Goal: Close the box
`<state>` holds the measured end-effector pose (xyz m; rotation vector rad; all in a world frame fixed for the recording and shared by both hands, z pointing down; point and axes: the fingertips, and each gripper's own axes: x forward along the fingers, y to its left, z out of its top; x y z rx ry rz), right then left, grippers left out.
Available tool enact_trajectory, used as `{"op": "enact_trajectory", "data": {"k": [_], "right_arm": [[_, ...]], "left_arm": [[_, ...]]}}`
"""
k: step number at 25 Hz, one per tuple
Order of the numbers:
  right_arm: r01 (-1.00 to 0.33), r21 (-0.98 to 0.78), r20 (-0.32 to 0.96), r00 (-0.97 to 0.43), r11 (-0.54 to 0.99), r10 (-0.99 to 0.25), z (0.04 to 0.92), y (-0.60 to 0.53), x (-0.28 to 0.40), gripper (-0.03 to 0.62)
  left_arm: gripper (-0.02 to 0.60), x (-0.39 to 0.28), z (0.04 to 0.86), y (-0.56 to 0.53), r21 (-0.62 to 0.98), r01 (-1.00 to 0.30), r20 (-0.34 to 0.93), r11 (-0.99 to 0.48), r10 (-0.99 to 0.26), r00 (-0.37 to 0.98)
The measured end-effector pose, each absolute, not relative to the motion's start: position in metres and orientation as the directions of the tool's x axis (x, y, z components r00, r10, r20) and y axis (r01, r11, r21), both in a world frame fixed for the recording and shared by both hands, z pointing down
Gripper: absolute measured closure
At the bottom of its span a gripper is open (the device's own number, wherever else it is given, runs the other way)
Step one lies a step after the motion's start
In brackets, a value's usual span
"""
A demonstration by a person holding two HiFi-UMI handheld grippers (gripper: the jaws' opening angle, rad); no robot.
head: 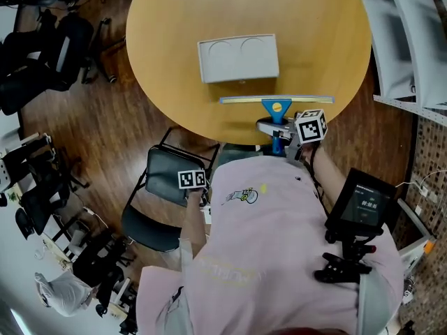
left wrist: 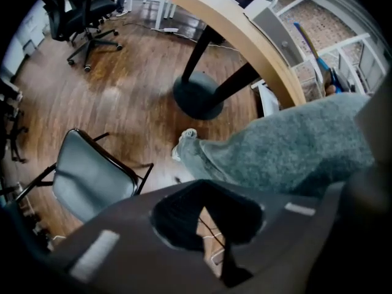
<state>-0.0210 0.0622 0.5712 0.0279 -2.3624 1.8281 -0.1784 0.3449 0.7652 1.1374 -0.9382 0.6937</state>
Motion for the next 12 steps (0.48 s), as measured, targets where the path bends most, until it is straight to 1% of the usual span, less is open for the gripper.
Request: {"op": "enact_trajectory", "data": {"k": [2,6,7,9,11,12], "right_arm": [[-0.137,-0.953,0.131,-0.991,0.269,-0.04,0.561,0.029,0.016,0.577],[-0.205,-0.932,0.125,-0.956,0.298,-0.266,0.564,-0.075,0.082,0.577],[-0.235,-0.93,0.142,-0.939,0.284,-0.313,0.572,-0.101,0.092,0.577],[-0.311,-0.933,0.221,-0.892,0.179,-0.395,0.595,-0.141,0.107,0.577],[-0.357,-0.93,0.29,-0.859,0.088,-0.422,0.615,-0.168,0.11,0.577],[-0.381,-0.921,0.312,-0.85,0.085,-0.425,0.625,-0.18,0.11,0.576]], "left_arm": [[0.577,-0.172,0.763,0.335,0.444,-0.856,0.888,0.265,-0.002,0.46],[0.577,-0.167,0.765,0.322,0.462,-0.857,0.883,0.227,-0.024,0.469],[0.578,-0.17,0.767,0.322,0.462,-0.857,0.883,0.229,-0.026,0.469],[0.577,-0.173,0.767,0.326,0.456,-0.856,0.885,0.245,-0.026,0.465],[0.577,-0.173,0.764,0.335,0.448,-0.855,0.888,0.261,-0.021,0.459],[0.577,-0.173,0.763,0.34,0.442,-0.856,0.891,0.269,-0.016,0.454]]}}
